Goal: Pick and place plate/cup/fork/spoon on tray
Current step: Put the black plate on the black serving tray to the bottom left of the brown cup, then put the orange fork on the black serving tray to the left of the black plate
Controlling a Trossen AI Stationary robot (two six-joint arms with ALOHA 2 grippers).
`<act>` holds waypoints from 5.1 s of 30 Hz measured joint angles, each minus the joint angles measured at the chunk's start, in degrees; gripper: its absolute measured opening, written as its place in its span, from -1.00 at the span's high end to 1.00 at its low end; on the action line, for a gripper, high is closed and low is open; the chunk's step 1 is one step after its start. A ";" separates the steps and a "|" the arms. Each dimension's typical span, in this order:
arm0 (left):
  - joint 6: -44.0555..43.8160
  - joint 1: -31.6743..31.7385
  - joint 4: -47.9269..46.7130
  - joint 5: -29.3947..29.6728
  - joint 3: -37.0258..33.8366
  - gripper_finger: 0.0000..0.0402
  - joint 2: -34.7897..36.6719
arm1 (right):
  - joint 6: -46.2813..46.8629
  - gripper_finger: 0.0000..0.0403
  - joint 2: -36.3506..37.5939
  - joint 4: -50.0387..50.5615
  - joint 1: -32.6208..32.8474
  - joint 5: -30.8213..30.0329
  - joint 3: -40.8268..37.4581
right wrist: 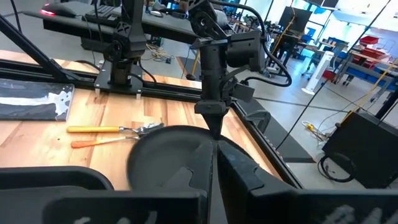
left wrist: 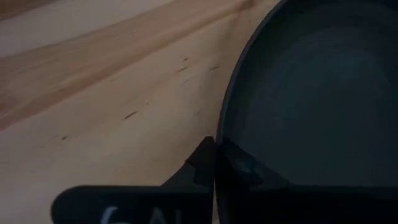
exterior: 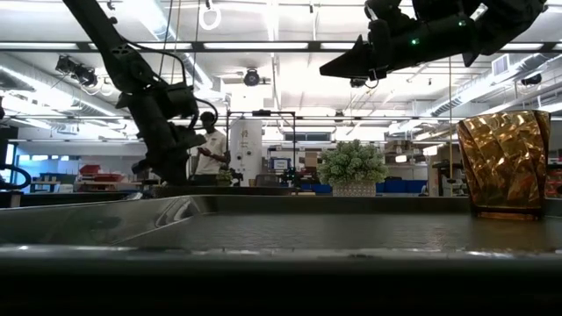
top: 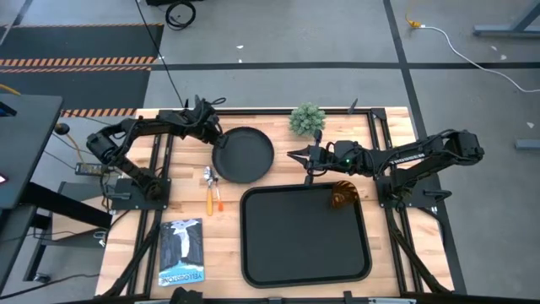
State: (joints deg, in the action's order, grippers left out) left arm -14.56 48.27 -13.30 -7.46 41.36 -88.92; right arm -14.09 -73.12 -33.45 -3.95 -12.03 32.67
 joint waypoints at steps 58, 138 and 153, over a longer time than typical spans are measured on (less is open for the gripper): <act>-63.11 -58.05 -21.18 19.68 22.28 0.94 -5.48 | 0.47 0.95 9.05 9.86 20.13 3.99 -0.78; -68.81 -65.05 -23.83 22.38 45.11 0.49 -28.85 | -0.93 0.95 9.01 10.08 26.12 1.74 -2.73; -58.15 -62.47 -38.60 18.71 45.09 0.49 -20.66 | -1.06 0.95 9.01 9.94 26.13 1.80 -2.98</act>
State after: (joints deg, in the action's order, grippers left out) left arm -72.71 -14.20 -51.90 11.24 86.46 -109.58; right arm -15.16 -64.12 -23.51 22.18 -10.23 29.68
